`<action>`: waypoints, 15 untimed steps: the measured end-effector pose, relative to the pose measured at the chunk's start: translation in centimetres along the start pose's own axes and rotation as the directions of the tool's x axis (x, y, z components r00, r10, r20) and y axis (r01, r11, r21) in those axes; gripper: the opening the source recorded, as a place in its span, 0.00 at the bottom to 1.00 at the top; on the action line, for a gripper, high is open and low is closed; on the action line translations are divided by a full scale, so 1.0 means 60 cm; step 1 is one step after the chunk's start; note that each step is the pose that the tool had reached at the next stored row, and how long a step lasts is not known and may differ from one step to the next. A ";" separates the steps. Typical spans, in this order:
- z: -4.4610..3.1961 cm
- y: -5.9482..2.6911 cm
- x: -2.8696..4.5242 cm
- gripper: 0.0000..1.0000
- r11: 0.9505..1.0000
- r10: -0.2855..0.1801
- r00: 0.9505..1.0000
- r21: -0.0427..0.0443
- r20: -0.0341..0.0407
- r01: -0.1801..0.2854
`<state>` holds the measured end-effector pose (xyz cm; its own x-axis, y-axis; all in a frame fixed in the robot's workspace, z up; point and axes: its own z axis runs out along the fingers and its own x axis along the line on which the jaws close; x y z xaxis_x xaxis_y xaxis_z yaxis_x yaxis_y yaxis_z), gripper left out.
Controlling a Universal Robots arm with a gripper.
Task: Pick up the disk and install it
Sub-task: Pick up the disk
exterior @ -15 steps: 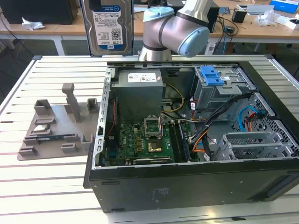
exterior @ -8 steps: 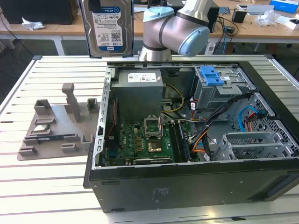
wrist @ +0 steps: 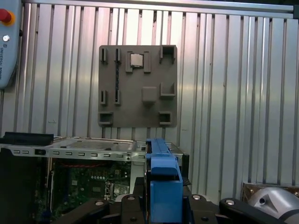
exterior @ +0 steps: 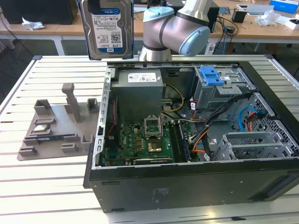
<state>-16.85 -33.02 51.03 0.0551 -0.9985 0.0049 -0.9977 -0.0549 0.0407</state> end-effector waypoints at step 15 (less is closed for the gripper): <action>0.002 0.004 0.081 0.37 1.000 0.000 1.000 0.000 0.000 0.000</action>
<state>-16.85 -37.86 50.96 0.0551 -0.9985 0.0049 -0.9977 -0.0548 0.0407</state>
